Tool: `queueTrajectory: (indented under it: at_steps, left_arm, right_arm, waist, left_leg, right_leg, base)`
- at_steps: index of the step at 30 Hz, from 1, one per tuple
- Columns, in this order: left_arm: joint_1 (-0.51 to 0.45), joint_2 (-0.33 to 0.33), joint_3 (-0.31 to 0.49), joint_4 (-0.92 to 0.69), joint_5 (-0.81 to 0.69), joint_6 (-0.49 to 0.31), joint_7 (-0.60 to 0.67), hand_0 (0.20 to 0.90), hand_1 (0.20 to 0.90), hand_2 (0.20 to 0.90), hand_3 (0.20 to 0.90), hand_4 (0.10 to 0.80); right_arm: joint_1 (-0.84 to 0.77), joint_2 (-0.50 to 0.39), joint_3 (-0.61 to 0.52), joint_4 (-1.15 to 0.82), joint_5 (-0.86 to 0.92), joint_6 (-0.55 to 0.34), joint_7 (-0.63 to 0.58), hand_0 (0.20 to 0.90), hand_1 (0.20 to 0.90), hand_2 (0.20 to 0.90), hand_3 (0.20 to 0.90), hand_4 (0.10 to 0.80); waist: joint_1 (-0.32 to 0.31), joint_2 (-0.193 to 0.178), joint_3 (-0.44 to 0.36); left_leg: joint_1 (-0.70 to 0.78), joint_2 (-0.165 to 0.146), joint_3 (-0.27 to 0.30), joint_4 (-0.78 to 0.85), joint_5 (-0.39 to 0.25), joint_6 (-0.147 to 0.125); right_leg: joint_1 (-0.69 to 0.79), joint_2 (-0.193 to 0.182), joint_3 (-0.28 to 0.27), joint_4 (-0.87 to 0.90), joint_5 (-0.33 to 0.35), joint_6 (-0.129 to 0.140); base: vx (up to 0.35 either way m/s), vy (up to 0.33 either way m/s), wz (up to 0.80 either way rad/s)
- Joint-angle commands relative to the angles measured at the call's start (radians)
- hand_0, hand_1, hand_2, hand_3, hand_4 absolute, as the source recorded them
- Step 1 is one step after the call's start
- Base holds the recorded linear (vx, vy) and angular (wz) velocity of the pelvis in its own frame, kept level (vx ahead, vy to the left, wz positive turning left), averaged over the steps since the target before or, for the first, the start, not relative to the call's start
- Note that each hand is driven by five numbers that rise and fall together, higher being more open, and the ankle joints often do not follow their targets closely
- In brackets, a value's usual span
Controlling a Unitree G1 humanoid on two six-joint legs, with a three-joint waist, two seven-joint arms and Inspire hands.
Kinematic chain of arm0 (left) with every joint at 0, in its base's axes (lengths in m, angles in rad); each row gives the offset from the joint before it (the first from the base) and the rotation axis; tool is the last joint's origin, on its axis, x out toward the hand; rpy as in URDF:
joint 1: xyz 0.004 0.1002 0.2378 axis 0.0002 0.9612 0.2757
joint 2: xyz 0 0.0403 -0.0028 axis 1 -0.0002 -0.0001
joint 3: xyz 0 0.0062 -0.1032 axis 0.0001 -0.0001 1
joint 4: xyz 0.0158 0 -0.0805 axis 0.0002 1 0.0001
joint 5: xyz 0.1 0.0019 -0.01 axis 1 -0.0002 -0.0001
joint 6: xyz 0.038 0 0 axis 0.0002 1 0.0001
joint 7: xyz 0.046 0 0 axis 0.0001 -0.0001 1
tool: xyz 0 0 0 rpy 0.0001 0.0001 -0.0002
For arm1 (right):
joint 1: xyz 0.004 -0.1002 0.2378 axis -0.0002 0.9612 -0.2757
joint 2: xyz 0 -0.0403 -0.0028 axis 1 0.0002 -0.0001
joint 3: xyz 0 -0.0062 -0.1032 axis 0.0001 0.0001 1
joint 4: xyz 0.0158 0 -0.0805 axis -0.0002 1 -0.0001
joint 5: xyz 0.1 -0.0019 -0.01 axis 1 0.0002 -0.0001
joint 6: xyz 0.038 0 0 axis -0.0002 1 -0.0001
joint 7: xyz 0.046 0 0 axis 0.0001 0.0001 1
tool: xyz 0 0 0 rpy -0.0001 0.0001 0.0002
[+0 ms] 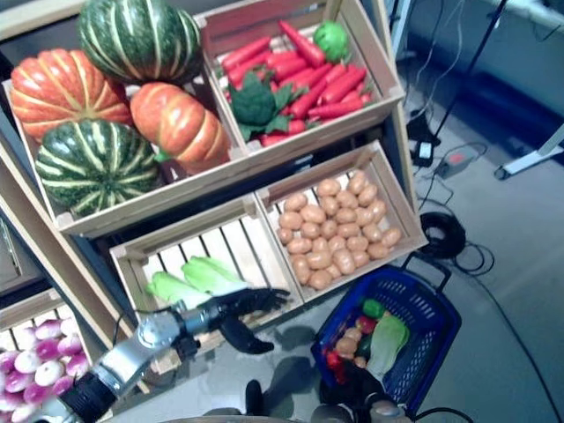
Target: Put vegetables into the basket
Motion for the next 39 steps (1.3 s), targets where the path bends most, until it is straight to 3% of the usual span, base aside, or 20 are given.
queueTrajectory:
  at_steps: [1, 4, 9, 13, 18, 23, 30, 39]
  left_arm:
    - [-0.132, 0.086, 0.1, -0.08, 0.031, -0.058, 0.134, 0.9, 0.9, 0.9, 0.9, 0.8]
    - [-0.179, 0.198, 0.163, -0.087, 0.171, -0.023, 0.243, 0.9, 0.9, 0.9, 0.9, 0.8]
    - [-0.218, 0.299, 0.208, -0.045, 0.338, -0.006, 0.328, 0.9, 0.9, 0.9, 0.9, 0.8]
    - [-0.253, 0.34, 0.233, -0.002, 0.455, -0.016, 0.433, 0.9, 0.9, 0.9, 0.9, 0.8]
    - [-0.318, 0.313, 0.215, 0.057, 0.551, -0.06, 0.556, 0.9, 0.9, 0.9, 0.9, 0.8]
    - [-0.459, 0.262, 0.094, 0.092, 0.664, -0.095, 0.644, 0.9, 0.9, 0.9, 0.9, 0.8]
    - [-0.62, 0.237, -0.052, 0.138, 0.678, -0.109, 0.713, 0.9, 0.9, 0.9, 0.9, 0.8]
    - [-0.738, 0.206, -0.147, 0.123, 0.713, -0.116, 0.723, 0.9, 0.9, 0.9, 0.9, 0.8]
  right_arm:
    - [-0.053, -0.027, 0.039, -0.015, 0.044, -0.063, -0.015, 0.9, 0.9, 0.9, 0.9, 0.8]
    - [-0.074, -0.054, 0.032, -0.015, 0.089, -0.102, -0.009, 0.9, 0.9, 0.9, 0.9, 0.8]
    - [-0.107, -0.067, 0.029, -0.02, 0.132, -0.149, -0.008, 0.9, 0.9, 0.9, 0.9, 0.8]
    - [-0.132, -0.067, 0.032, -0.032, 0.158, -0.172, -0.016, 0.9, 0.9, 0.9, 0.9, 0.8]
    - [-0.172, -0.056, 0.043, -0.054, 0.183, -0.19, -0.025, 0.9, 0.9, 0.9, 0.9, 0.8]
    - [-0.247, -0.048, 0.06, -0.064, 0.186, -0.167, -0.034, 0.9, 0.9, 0.9, 0.9, 0.8]
    - [-0.315, -0.039, 0.076, -0.054, 0.185, -0.144, -0.031, 0.9, 0.9, 0.9, 0.9, 0.8]
    - [-0.377, -0.043, 0.074, -0.034, 0.194, -0.14, -0.034, 0.9, 0.9, 0.9, 0.9, 0.8]
  waist:
    - [0.017, -0.049, 0.05]
    - [0.035, -0.046, 0.109]
    - [0.054, -0.045, 0.17]
    - [0.068, -0.05, 0.208]
    - [0.072, -0.068, 0.252]
    - [0.06, -0.09, 0.297]
    - [0.037, -0.103, 0.334]
    - [0.015, -0.098, 0.363]
  left_leg:
    - [-0.071, -0.015, -0.07, 0.008, -0.019, -0.008]
    - [-0.127, -0.023, -0.095, 0.018, 0.001, -0.009]
    - [-0.214, -0.036, -0.121, 0.074, 0.007, -0.013]
    - [-0.276, -0.044, -0.132, 0.112, 0.009, -0.018]
    - [-0.328, -0.05, -0.136, 0.134, 0.014, -0.02]
    - [-0.372, -0.05, -0.128, 0.147, 0.025, -0.024]
    - [-0.386, -0.049, -0.107, 0.141, 0.031, -0.025]
    - [-0.424, -0.052, -0.093, 0.184, 0.025, -0.032]
  right_leg:
    - [-0.029, -0.047, 0.005, 0.069, -0.035, 0.013]
    - [-0.066, -0.037, -0.002, 0.079, -0.032, -0.001]
    - [-0.119, -0.034, -0.019, 0.107, -0.034, -0.014]
    - [-0.165, -0.034, -0.033, 0.129, -0.034, -0.018]
    - [-0.213, -0.03, -0.039, 0.148, -0.03, -0.024]
    - [-0.264, -0.022, -0.033, 0.174, -0.023, -0.025]
    - [-0.297, -0.019, -0.026, 0.186, -0.014, -0.02]
    - [-0.338, -0.027, -0.022, 0.22, -0.014, -0.019]
  base:
    - [-0.108, 0.006, 0.05]
    - [-0.161, -0.024, 0.17]
    - [-0.106, -0.034, 0.18]
    - [-0.093, -0.037, 0.19]
    - [-0.08, -0.03, 0.07]
    - [-0.077, 0.004, 0.01]
    - [-0.038, 0.012, -0.05]
    - [-0.007, 0.006, -0.07]
